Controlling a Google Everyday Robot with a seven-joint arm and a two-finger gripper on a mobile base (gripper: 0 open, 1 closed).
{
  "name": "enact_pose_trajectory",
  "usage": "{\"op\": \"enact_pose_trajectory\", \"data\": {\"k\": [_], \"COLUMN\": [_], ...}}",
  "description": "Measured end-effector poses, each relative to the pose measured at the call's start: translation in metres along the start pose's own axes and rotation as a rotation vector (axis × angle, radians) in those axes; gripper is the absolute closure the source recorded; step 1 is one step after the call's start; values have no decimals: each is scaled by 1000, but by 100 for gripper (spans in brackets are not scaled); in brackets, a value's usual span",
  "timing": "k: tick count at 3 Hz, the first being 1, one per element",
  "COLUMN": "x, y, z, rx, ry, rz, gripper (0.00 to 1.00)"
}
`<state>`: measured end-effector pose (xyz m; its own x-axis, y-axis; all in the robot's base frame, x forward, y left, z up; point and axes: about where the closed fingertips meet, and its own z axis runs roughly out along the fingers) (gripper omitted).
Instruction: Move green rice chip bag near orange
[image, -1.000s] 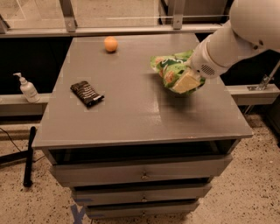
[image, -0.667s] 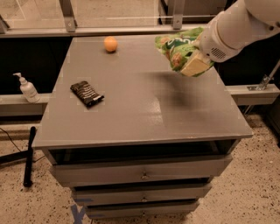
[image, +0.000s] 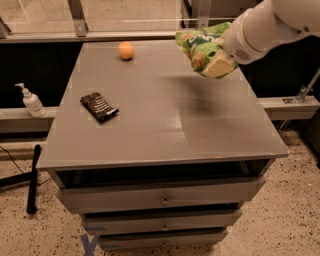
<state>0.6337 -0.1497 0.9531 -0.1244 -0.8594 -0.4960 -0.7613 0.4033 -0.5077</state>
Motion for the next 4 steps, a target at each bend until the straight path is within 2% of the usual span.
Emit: {"op": "enact_pose_trajectory", "data": {"k": [1, 2, 3, 4], "x": [-22, -53, -83, -103], "y": [-55, -94, -111, -109], "z": [43, 87, 129, 160], "rx": [88, 119, 118, 89], "ry": [-59, -117, -149, -163], "rz": [-20, -39, -74, -117], "gripper": [100, 100, 100, 100]}}
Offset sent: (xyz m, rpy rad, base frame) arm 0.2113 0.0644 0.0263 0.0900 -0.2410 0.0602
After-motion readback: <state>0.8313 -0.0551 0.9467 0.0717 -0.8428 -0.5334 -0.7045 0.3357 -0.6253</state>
